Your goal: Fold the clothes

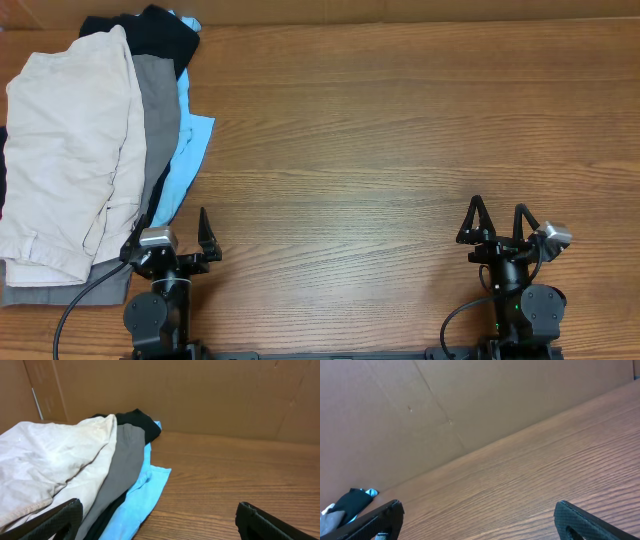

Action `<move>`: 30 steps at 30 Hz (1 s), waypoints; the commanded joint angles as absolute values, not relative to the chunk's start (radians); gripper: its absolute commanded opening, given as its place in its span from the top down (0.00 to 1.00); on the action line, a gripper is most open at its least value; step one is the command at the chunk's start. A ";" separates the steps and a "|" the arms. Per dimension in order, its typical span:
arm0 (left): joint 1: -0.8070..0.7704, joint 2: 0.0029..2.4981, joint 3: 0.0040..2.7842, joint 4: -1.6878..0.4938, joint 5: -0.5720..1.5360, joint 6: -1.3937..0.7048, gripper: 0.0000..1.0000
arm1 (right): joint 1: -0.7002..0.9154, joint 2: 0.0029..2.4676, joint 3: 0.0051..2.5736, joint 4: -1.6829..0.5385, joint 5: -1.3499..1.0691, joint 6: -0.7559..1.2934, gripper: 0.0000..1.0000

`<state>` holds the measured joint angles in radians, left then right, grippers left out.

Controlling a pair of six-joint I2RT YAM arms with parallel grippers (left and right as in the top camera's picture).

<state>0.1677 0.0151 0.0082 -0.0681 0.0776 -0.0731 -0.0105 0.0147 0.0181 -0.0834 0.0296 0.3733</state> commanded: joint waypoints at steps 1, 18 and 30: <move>0.170 0.004 0.005 -0.071 0.074 -0.083 0.00 | -0.007 0.003 0.008 -0.081 0.028 0.379 0.00; 0.170 0.004 0.005 -0.071 0.073 -0.082 0.00 | -0.007 0.003 0.008 -0.081 0.028 0.379 0.00; 0.170 0.004 0.005 -0.073 0.048 -0.052 0.00 | -0.007 0.003 0.009 -0.051 -0.013 0.378 0.00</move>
